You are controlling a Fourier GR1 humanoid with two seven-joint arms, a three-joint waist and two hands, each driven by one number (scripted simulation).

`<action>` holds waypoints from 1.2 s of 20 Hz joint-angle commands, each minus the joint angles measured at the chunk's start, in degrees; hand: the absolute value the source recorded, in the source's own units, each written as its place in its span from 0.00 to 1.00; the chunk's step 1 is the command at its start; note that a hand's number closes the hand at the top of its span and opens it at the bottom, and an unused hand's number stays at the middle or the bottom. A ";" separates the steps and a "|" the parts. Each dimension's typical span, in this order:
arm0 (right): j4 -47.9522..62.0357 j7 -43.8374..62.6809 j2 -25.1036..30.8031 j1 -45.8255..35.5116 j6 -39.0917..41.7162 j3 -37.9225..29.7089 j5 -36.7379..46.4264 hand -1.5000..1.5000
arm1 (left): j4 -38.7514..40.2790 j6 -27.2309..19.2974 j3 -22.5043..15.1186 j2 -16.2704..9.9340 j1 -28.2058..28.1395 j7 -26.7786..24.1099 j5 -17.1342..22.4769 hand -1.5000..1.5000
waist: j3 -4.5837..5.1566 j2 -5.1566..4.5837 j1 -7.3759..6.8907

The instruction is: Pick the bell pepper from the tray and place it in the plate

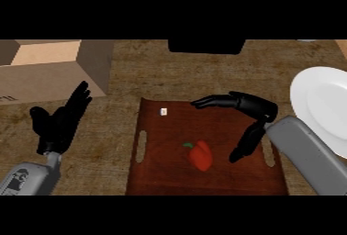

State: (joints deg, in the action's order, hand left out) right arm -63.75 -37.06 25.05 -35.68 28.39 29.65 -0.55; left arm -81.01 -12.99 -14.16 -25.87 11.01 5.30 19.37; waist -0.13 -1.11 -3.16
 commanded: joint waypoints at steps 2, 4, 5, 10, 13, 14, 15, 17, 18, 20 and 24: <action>8.03 -8.77 0.40 -6.89 2.22 2.88 9.19 0.00 | 0.41 -1.13 0.60 0.71 0.78 1.97 -1.24 0.50 | 0.07 0.71 1.54; 8.78 -9.11 -0.73 -8.06 2.87 2.86 9.90 0.00 | 2.94 0.00 1.44 1.81 -1.72 -2.46 -1.92 0.50 | 0.13 0.84 2.07; 13.19 -12.94 -1.05 -9.20 1.39 3.00 12.04 0.00 | 1.43 -0.80 2.18 1.22 1.13 1.56 -1.65 0.50 | 0.09 0.73 1.83; 5.40 -2.89 -1.49 -9.62 3.70 6.72 14.29 0.00 | 0.85 0.53 3.22 0.79 -2.32 0.15 -2.19 0.50 | 0.14 1.20 2.59; 9.02 -5.19 -1.91 -10.75 2.23 9.86 19.38 0.00 | -1.19 -1.03 2.41 2.01 -0.63 3.14 -3.25 0.50 | 0.11 1.03 2.25; 9.01 -4.85 -3.23 -10.36 0.70 10.37 20.86 0.00 | -0.49 1.41 3.37 1.35 -3.35 0.57 -2.40 0.50 | 0.13 1.03 2.25; 9.33 -6.59 -1.71 -10.13 -1.25 11.17 23.47 0.00 | 2.73 2.62 4.46 1.54 -0.94 -0.36 -2.12 0.50 | 0.13 0.95 2.58; 7.60 -1.97 -4.86 -11.23 -2.74 11.19 25.43 0.00 | 3.00 2.58 4.89 2.09 -0.89 -0.37 -2.77 0.50 | 0.14 1.05 2.68; 5.50 -1.98 -2.22 -11.31 -0.81 9.54 25.36 0.00 | 3.09 0.02 3.81 4.51 -1.58 -1.18 -4.82 0.50 | 0.14 1.13 2.95; 4.35 -0.69 -3.14 -7.90 -4.22 11.93 29.54 0.00 | 2.71 1.83 4.71 3.14 -0.07 1.05 -4.44 0.50 | 0.13 1.14 3.08; 8.38 0.81 -6.22 -12.33 -1.62 11.58 33.29 0.00 | 1.58 2.71 6.17 2.97 0.37 2.84 -4.11 0.50 | 0.13 1.01 2.56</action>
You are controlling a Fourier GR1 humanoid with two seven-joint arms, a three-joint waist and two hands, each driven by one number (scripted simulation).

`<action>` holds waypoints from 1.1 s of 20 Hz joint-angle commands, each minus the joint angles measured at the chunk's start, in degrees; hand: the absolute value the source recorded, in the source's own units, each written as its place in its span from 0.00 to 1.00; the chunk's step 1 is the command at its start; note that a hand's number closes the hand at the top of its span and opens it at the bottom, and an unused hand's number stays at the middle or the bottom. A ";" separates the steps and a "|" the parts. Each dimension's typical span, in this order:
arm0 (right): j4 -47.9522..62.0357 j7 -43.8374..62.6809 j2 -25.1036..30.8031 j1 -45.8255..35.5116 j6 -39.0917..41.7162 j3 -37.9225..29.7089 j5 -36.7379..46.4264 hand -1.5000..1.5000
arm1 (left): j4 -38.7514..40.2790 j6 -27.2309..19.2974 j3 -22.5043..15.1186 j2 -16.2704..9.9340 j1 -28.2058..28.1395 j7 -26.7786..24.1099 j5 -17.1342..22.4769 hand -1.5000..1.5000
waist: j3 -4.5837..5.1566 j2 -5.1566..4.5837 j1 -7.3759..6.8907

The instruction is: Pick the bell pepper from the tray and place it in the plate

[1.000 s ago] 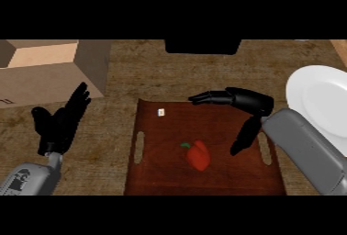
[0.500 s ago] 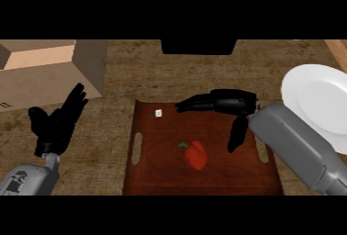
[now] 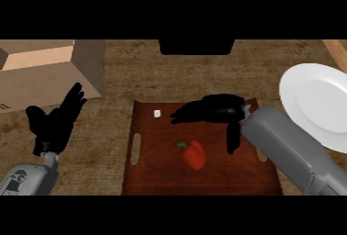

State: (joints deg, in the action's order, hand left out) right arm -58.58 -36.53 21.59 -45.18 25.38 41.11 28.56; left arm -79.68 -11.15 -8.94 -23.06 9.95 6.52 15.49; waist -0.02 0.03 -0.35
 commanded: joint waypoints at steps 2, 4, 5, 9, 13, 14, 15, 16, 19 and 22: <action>-1.74 3.08 -2.53 0.19 2.21 0.77 6.20 0.00 | 0.53 0.57 0.65 1.42 -1.66 -2.08 -2.07 0.50 | 0.03 0.04 0.18; -0.05 2.07 -2.64 -2.64 5.83 -1.93 6.73 0.00 | 2.14 1.20 2.13 1.85 1.95 0.15 -1.76 0.50 | 0.03 -0.04 0.20; 0.71 1.19 -5.09 1.96 0.97 0.44 9.63 0.00 | 2.80 2.51 2.98 1.29 1.85 0.31 -1.39 0.50 | 0.02 -0.08 0.17; -6.43 7.64 -6.46 3.15 6.60 -1.21 10.44 0.00 | 5.31 1.44 2.88 3.74 3.69 -0.71 -4.01 0.50 | 0.04 0.00 0.68; 0.06 4.04 -9.01 3.30 2.79 -1.66 16.38 0.00 | 3.22 5.05 5.16 2.19 2.24 0.48 -3.11 0.50 | 0.02 -0.10 0.16; -3.77 8.19 -9.94 4.28 5.24 -2.81 16.20 0.00 | -4.44 2.12 3.54 2.94 -0.87 4.60 -4.43 0.50 | 0.01 0.05 0.11; -4.79 7.07 -9.46 5.25 5.54 -3.30 17.12 0.00 | -1.77 3.30 4.77 2.95 1.34 5.36 -4.07 0.50 | 0.02 0.02 0.25; -0.15 6.24 -11.10 3.69 3.18 -2.37 19.05 0.00 | -3.47 1.58 1.99 4.80 -3.29 1.51 -6.88 0.50 | 0.01 -0.03 -0.11; 3.79 1.67 -11.33 2.47 1.49 -5.03 21.89 0.00 | -1.54 5.81 6.44 3.38 -0.60 2.97 -3.72 0.50 | 0.01 -0.08 -0.09; -0.91 5.51 -13.75 6.61 1.90 -2.75 25.34 0.00 | -0.64 4.78 5.94 4.54 -0.97 2.09 -6.49 0.50 | 0.02 0.00 0.22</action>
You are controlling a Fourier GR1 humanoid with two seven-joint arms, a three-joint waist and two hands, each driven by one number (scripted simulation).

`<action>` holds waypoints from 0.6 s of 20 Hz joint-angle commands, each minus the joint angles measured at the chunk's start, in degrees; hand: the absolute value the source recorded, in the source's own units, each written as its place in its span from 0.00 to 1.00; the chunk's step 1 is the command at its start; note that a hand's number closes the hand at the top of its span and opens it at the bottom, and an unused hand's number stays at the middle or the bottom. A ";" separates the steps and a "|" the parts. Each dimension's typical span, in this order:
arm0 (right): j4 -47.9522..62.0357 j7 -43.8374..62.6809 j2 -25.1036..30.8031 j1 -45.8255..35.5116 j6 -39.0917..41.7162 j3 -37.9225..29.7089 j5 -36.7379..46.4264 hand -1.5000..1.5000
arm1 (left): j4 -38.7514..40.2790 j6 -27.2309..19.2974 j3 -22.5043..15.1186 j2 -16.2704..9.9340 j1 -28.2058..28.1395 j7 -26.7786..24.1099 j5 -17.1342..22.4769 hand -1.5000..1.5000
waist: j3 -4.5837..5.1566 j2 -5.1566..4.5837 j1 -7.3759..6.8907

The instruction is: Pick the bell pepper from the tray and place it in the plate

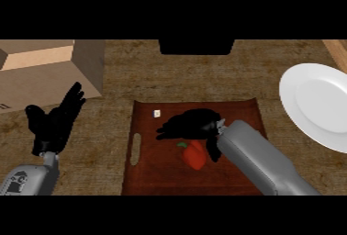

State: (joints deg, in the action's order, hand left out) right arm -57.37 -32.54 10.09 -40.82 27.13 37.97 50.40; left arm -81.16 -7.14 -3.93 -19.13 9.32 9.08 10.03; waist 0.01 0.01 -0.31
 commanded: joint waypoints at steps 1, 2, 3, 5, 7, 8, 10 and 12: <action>-0.43 -1.64 0.39 0.07 2.44 -1.56 3.78 0.00 | -0.43 0.91 1.79 0.26 0.50 0.24 -1.03 0.50 | -0.01 0.01 0.11; 0.83 -0.14 -1.89 -0.93 3.32 0.45 4.64 0.00 | -1.18 -0.28 -0.23 1.92 -2.92 -1.97 -2.36 0.50 | 0.00 0.01 -0.10; -0.65 -1.26 -1.52 2.95 1.08 2.18 6.18 0.00 | -0.17 0.25 0.56 1.82 0.13 0.87 -1.66 0.50 | -0.01 0.00 0.16; 0.29 -4.19 -2.16 -1.31 4.35 2.32 6.30 1.00 | 1.97 0.61 1.44 1.43 2.83 1.05 -1.82 0.50 | 0.00 -0.06 0.10; -1.06 -6.60 -0.72 1.39 2.37 3.00 7.31 1.00 | -1.66 0.57 1.99 0.92 -1.04 1.02 -1.96 0.50 | -0.01 0.02 -0.05; -3.79 -6.69 -0.72 3.66 1.37 3.84 7.22 1.00 | 3.92 2.68 2.74 1.03 0.31 -2.66 -1.57 0.50 | 0.01 -0.02 0.34; -6.23 -6.10 -0.20 5.12 3.09 3.40 7.17 1.00 | 3.89 1.39 1.96 3.03 1.31 -1.82 -2.36 0.50 | 0.00 0.05 0.48; 2.69 -6.51 -4.28 2.21 -0.18 2.88 7.83 1.00 | -3.58 4.87 3.42 -0.98 -1.81 2.26 0.60 0.50 | -0.03 -0.03 -0.75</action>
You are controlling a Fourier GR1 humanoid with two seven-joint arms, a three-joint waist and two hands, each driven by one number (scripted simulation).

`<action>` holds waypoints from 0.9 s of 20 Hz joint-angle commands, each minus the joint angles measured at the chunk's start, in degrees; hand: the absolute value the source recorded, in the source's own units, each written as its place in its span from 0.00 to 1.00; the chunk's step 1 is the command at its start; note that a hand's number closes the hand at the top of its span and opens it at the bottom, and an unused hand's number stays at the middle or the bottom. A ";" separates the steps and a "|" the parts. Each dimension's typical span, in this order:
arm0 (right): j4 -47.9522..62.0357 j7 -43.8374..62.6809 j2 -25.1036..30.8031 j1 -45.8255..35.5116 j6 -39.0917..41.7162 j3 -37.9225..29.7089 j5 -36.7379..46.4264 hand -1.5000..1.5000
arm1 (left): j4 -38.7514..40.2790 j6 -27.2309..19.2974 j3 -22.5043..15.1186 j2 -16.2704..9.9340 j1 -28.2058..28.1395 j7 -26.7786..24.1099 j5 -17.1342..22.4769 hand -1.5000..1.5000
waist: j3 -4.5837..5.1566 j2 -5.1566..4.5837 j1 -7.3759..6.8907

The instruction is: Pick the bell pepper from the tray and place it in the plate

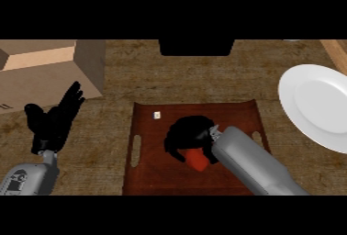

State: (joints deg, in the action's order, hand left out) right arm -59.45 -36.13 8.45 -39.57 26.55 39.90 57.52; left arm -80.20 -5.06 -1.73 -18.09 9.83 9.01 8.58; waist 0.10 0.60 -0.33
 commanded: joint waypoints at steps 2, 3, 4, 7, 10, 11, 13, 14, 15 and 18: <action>1.97 -5.32 -0.34 1.32 1.48 -1.58 -0.32 1.00 | -0.29 -0.10 0.09 1.30 0.16 0.71 -0.90 0.50 | -0.10 -0.64 0.05; 0.01 1.73 0.08 4.84 0.98 -4.38 -1.64 1.00 | -1.20 1.65 1.28 -0.71 -4.66 -2.72 -0.20 0.50 | -0.09 -0.48 0.15; -2.26 4.69 3.00 8.25 0.96 -7.18 -3.64 1.00 | -1.12 -2.16 1.51 0.34 1.09 2.79 -0.57 0.50 | -0.14 -0.13 2.21; -0.44 14.74 4.07 12.84 -1.63 -16.75 -6.56 1.00 | -0.58 -1.48 1.77 0.61 -2.80 -0.29 -0.20 0.50 | -0.08 0.38 4.85; -5.10 22.33 2.98 16.48 -5.82 -22.89 -8.70 1.00 | 0.29 -1.62 2.86 0.26 -4.33 -1.82 -0.20 0.50 | 0.02 0.49 4.80; -8.35 21.11 6.60 19.71 -8.19 -23.67 -8.25 1.00 | -1.26 -0.74 2.88 -0.65 -5.00 -1.94 -0.06 0.50 | -0.03 0.74 4.91; -13.90 24.69 6.92 20.63 -12.62 -25.24 -6.49 1.00 | 0.34 -0.86 2.27 0.00 -3.16 -1.50 -0.60 0.50 | -0.02 0.30 4.30; -18.47 25.24 7.77 20.87 -13.35 -27.56 -7.79 1.00 | -1.84 -0.13 2.65 -0.33 -5.83 -0.60 0.67 0.50 | -0.03 0.77 4.01; -20.24 26.96 5.82 24.12 -17.60 -26.52 -5.88 1.00 | -2.56 -0.42 2.69 -1.01 -3.04 2.21 0.59 0.50 | -0.10 0.45 3.72; -29.82 30.58 3.62 23.35 -22.28 -30.57 -6.92 1.00 | -0.20 -0.56 3.02 -0.39 -3.29 -1.09 -0.03 0.50 | 0.00 0.44 4.39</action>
State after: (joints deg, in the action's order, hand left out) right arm -79.78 -11.00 13.70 -18.10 10.62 13.02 50.23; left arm -81.44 -5.73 0.86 -18.40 5.69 8.35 8.62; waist 0.04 1.20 3.76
